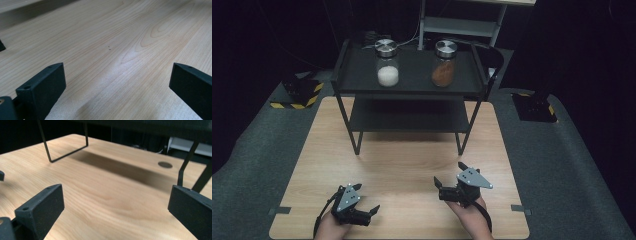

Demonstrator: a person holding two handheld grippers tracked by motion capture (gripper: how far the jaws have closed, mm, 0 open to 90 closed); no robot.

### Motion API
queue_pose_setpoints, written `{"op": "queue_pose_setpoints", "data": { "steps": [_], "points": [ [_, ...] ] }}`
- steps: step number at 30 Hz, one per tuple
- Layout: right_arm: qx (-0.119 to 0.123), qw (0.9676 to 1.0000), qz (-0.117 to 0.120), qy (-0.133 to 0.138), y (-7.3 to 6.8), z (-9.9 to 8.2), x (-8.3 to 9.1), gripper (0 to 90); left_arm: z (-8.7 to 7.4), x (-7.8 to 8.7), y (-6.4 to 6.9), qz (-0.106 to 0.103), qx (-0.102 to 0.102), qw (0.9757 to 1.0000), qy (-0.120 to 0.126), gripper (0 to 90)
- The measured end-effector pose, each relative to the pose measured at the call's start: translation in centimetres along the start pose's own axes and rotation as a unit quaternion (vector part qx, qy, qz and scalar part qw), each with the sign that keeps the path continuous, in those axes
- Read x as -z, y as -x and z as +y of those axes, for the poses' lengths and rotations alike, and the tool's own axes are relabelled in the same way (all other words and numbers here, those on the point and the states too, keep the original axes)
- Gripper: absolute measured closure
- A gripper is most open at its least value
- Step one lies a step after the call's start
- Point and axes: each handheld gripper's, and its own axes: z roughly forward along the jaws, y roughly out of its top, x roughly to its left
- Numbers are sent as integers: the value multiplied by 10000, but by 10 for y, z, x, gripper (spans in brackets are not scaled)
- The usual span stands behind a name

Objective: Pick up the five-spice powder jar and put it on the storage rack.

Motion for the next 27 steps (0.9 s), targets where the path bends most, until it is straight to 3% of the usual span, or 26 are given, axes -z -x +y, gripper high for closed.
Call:
{"op": "queue_pose_setpoints", "data": {
  "steps": [13, 27],
  "points": [
    [-205, 9992, -86, -328, 6, -30, -4, 2, 1, 0, 2, 39, -32, 10000, -29, 9],
    [205, 9965, -266, -770, -1, -37, -6, 5, 1, -1, 3, 103, 55, 9999, -33, 10]
  ]
}}
